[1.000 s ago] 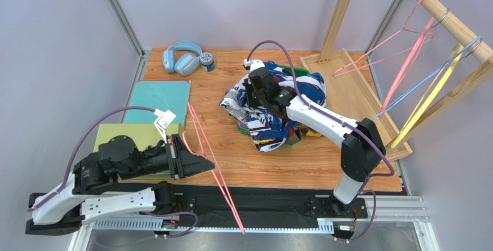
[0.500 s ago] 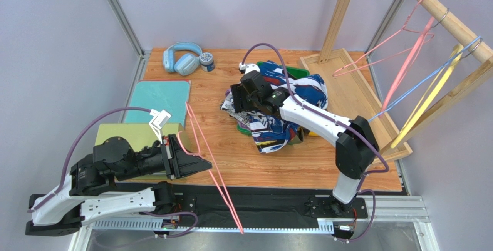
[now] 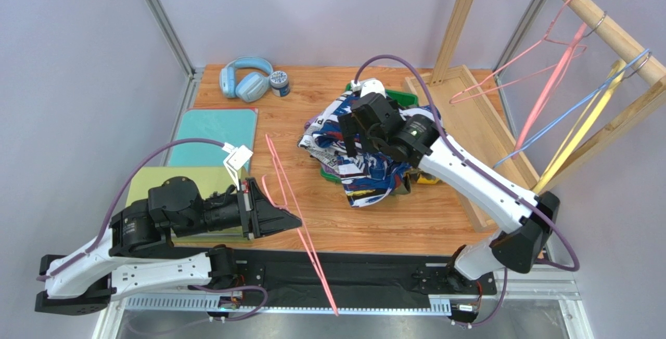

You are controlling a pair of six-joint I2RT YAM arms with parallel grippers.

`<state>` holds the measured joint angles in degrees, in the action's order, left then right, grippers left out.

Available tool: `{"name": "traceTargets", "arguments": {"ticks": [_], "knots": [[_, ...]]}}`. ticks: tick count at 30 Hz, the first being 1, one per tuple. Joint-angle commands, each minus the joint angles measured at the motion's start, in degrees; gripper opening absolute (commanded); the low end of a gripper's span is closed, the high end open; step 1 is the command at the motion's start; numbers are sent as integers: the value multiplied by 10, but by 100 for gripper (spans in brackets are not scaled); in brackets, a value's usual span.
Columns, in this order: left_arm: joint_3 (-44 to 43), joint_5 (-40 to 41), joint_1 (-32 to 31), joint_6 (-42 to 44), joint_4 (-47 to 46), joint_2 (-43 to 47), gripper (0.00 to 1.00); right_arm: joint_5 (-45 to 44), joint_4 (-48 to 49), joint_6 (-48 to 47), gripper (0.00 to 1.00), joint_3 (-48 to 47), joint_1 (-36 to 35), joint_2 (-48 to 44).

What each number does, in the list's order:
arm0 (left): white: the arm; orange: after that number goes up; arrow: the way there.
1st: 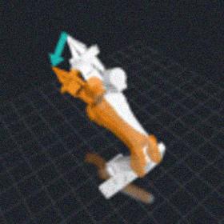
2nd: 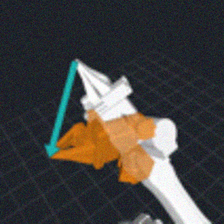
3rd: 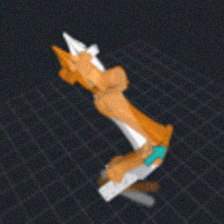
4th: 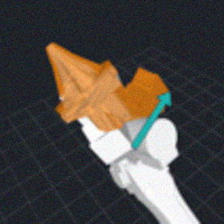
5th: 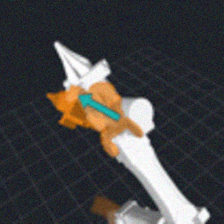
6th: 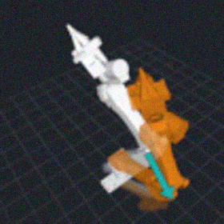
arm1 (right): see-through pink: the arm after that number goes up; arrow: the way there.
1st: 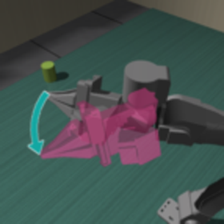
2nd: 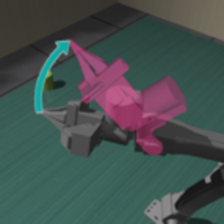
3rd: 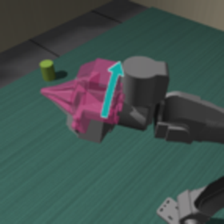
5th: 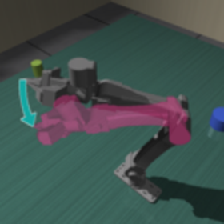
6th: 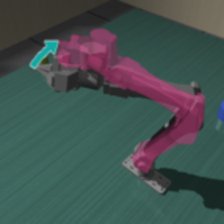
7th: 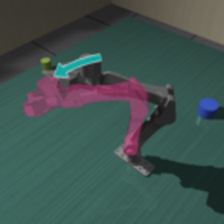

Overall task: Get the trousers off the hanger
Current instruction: Place the trousers into the basket, then pass the hanger from the left arm to the right

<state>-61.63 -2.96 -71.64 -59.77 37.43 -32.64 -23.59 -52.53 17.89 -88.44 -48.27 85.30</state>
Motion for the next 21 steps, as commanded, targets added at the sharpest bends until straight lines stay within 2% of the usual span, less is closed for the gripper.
{"name": "traceTargets", "arguments": {"ticks": [1,4,7,10,11,13,14,17,19,21], "knots": [[-32,-10,-1,21,-28,-5,0,-75,-67,-21,100,-44,-15,-60],[-40,-12,-1,28,-27,-11,0,-78,-102,-26,100,-59,-43,-83],[-48,-15,-1,33,-25,-22,0,-17,-109,-25,100,-49,-74,-129],[-54,-19,-1,34,-26,-33,0,139,-78,-27,94,-7,-104,-178],[-58,-22,-1,33,-28,-37,0,234,-36,-17,90,14,-109,-218],[-60,-27,-1,33,-32,-41,0,340,17,1,85,83,-114,-265],[-63,-28,-1,33,-36,-44,0,423,70,16,82,105,-114,-305],[-61,-32,-1,28,-41,-46,0,539,180,90,78,178,-115,-353],[-60,-27,-1,26,-44,-46,0,579,258,148,77,214,-120,-380],[-61,-27,-1,25,-52,-51,0,602,289,177,77,248,-132,-388]]}}
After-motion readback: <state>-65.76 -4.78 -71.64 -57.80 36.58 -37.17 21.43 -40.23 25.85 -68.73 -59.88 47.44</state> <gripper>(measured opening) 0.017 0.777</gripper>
